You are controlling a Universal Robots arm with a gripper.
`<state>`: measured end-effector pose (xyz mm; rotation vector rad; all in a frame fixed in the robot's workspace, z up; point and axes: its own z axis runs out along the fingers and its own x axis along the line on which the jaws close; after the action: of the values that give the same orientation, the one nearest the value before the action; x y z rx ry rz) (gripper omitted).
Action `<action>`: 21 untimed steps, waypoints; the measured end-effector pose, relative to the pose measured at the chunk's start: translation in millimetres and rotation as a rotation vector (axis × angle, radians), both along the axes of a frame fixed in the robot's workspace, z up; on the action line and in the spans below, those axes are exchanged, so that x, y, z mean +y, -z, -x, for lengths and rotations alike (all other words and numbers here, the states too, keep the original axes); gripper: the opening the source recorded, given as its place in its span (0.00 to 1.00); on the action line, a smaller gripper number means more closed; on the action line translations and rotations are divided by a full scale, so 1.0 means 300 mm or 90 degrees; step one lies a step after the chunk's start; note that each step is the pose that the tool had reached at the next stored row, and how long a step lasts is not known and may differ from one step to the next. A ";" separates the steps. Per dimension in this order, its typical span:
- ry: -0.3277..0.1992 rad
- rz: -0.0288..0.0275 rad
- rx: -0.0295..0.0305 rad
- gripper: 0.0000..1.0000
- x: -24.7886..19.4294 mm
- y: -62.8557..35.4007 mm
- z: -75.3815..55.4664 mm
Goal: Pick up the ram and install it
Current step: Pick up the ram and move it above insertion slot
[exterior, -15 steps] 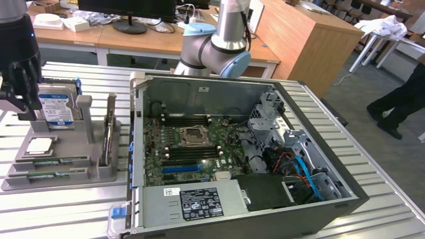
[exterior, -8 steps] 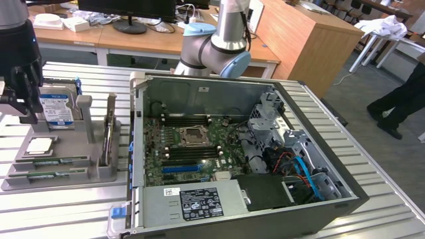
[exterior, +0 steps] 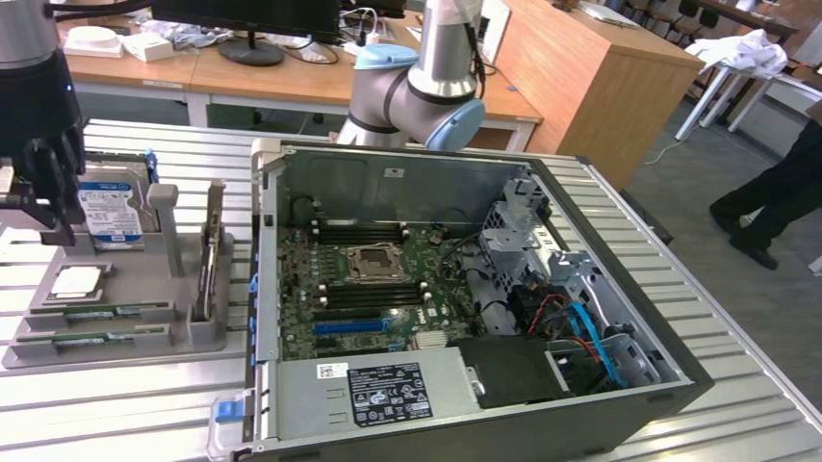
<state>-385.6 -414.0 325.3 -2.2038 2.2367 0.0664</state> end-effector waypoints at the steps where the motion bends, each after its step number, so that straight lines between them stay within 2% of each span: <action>1: 0.000 0.0000 0.0000 0.36 0.000 0.003 0.000; 12: 0.000 0.0000 0.0000 0.36 0.000 0.039 0.000; 15: 0.000 0.0000 0.0000 0.36 0.000 0.083 0.000; 21: 0.000 0.0000 0.0000 0.36 0.000 0.101 0.000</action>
<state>-385.6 -414.0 295.2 -2.2041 2.2363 0.0664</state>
